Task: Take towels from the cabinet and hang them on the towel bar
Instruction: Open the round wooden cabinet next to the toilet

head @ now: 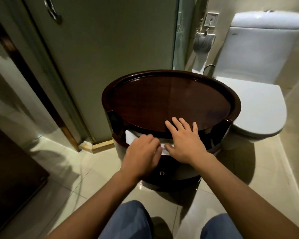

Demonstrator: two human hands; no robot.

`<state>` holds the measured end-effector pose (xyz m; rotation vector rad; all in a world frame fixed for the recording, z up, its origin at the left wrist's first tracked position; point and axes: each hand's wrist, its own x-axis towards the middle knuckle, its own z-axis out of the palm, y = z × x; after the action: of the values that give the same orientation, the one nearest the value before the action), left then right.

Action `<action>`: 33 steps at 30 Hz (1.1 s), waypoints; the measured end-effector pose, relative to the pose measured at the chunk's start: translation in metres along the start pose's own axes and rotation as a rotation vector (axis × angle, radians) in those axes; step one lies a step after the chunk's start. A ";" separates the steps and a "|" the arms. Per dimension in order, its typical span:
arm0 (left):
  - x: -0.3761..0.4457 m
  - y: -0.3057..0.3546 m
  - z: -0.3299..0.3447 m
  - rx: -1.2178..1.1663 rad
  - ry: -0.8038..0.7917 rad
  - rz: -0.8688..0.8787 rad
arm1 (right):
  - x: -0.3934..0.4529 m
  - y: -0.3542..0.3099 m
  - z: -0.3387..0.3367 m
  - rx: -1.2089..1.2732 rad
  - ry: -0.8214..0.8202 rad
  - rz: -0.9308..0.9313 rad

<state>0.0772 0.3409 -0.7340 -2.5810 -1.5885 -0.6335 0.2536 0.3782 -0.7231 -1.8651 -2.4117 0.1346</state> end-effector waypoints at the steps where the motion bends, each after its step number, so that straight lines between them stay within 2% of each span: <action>1: 0.008 -0.004 -0.001 0.001 0.009 -0.034 | -0.003 0.001 -0.002 0.032 0.005 -0.002; 5: 0.017 -0.013 0.002 -0.032 -0.042 -0.081 | -0.038 -0.008 -0.002 0.131 0.098 -0.003; 10: -0.018 -0.012 0.011 -0.098 -0.081 -0.076 | -0.083 -0.024 0.017 0.119 0.142 -0.044; 15: -0.036 -0.010 0.007 -0.005 -0.084 0.030 | -0.095 -0.025 0.024 0.054 0.238 -0.025; 21: -0.073 -0.010 -0.005 -0.035 -0.124 0.116 | -0.123 -0.036 0.032 0.038 0.336 -0.059; 33: -0.139 0.009 -0.023 -0.059 -0.107 0.155 | -0.185 -0.053 0.035 0.070 0.297 -0.137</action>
<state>0.0233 0.2137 -0.7621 -2.7910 -1.3972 -0.5470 0.2442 0.1851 -0.7549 -1.5582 -2.2879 -0.0624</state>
